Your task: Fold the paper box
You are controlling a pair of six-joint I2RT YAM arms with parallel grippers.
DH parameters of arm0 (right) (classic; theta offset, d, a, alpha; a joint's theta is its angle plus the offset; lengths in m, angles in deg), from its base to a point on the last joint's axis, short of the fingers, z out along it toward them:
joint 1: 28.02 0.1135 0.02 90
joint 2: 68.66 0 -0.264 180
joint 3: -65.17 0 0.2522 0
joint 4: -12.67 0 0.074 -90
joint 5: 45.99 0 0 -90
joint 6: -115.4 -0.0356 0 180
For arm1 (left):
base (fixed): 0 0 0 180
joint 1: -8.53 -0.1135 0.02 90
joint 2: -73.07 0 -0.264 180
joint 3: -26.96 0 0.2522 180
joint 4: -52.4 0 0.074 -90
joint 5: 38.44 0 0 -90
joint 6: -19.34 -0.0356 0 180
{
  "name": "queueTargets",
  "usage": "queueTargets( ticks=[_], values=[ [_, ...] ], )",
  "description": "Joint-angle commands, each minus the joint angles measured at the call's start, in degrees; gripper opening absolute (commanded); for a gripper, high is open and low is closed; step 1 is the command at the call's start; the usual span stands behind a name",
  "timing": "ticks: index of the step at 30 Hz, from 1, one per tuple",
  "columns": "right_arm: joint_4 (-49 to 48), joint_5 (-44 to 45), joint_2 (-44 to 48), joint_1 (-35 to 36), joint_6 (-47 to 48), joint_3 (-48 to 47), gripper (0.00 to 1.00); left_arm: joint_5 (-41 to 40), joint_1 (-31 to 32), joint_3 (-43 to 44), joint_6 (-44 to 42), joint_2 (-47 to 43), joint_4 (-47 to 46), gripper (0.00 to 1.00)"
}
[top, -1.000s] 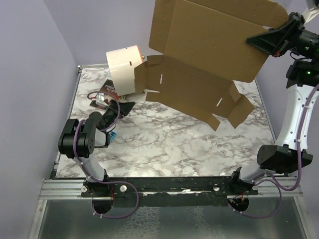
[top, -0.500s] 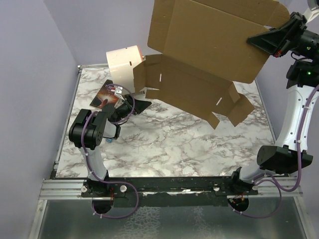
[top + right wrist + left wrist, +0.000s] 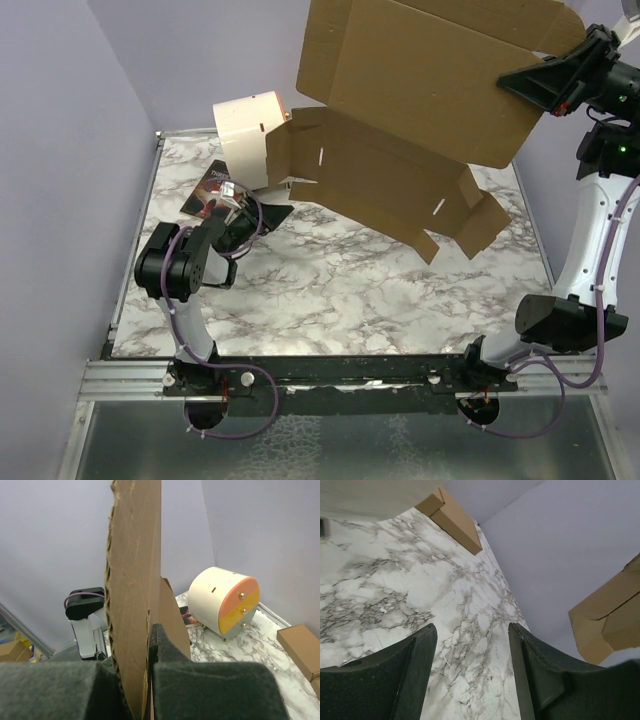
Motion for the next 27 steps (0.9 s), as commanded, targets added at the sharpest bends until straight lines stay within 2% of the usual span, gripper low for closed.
queueTargets(
  ticks=[1, 9, 16, 22, 27],
  values=[
    [-0.03, 4.16, 1.79, -0.42, -1.74, -0.81, 0.01, -6.51, -1.03, -1.63, 2.0, -2.72, -14.91, 0.61],
    [-0.49, 5.91, 3.06, -0.42, -5.07, -0.19, 0.01, -5.08, -1.66, 2.33, 14.52, -4.59, -14.84, 0.64],
    [-0.38, 6.5, 4.29, -0.42, -6.91, -0.19, 0.01, -3.65, -0.91, 4.15, 19.92, -8.18, -14.8, 0.67],
    [-0.08, 6.47, 5.45, -0.42, -7.07, -0.07, 0.01, -2.23, 0.33, 5.91, 21.74, -9.82, -14.89, 0.67],
    [-0.22, 6.82, 5.36, -0.71, -6.72, 1.29, 0.01, 3.23, 1.59, 6.02, 20.12, -14.29, -14.91, 0.68]
  ],
)
